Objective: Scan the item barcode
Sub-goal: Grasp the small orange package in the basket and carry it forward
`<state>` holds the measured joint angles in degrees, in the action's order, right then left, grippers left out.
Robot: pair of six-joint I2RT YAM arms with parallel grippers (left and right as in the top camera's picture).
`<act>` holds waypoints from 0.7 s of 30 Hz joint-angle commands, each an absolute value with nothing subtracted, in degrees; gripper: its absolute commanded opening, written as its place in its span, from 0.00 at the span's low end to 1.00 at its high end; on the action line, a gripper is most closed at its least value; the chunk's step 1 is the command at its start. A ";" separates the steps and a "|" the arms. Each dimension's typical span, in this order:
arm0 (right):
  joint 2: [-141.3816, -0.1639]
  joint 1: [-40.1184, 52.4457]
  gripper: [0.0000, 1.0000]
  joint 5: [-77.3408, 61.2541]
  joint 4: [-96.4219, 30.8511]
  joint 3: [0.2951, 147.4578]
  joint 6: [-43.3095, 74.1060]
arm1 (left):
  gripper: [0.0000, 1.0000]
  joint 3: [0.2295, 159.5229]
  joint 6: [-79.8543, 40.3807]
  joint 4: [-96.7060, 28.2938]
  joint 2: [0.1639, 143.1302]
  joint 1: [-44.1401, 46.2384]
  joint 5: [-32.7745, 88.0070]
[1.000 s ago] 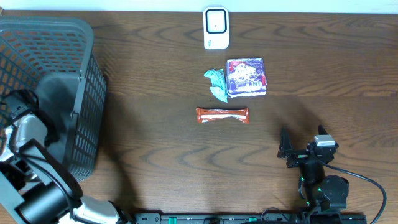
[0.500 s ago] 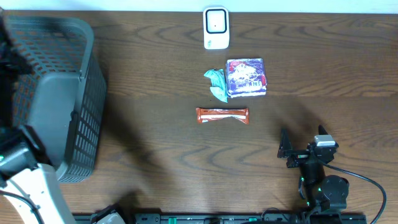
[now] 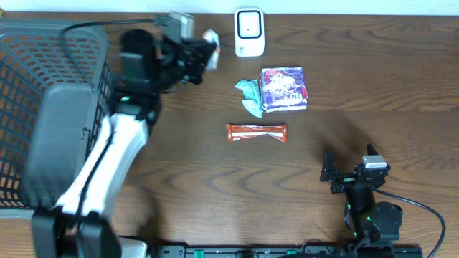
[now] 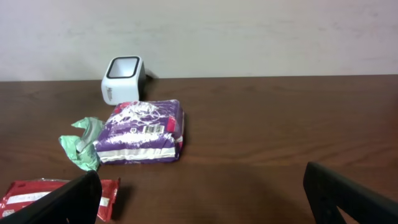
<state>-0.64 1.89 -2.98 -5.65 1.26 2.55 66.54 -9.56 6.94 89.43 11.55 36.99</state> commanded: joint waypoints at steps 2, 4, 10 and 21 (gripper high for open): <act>-0.32 1.48 0.99 -2.74 -5.58 0.99 2.74 | 0.29 66.50 -8.38 4.12 96.95 14.74 36.45; -0.32 1.50 0.99 -2.74 -5.58 0.99 2.74 | 0.45 66.50 -8.38 2.79 98.76 15.18 36.45; -0.32 1.50 0.99 -2.72 -5.58 0.99 2.74 | 0.98 66.52 -8.40 2.17 94.37 13.80 36.64; -0.32 1.48 0.99 -0.10 -2.09 0.99 2.28 | 0.98 66.52 -8.38 -10.33 84.86 9.54 36.62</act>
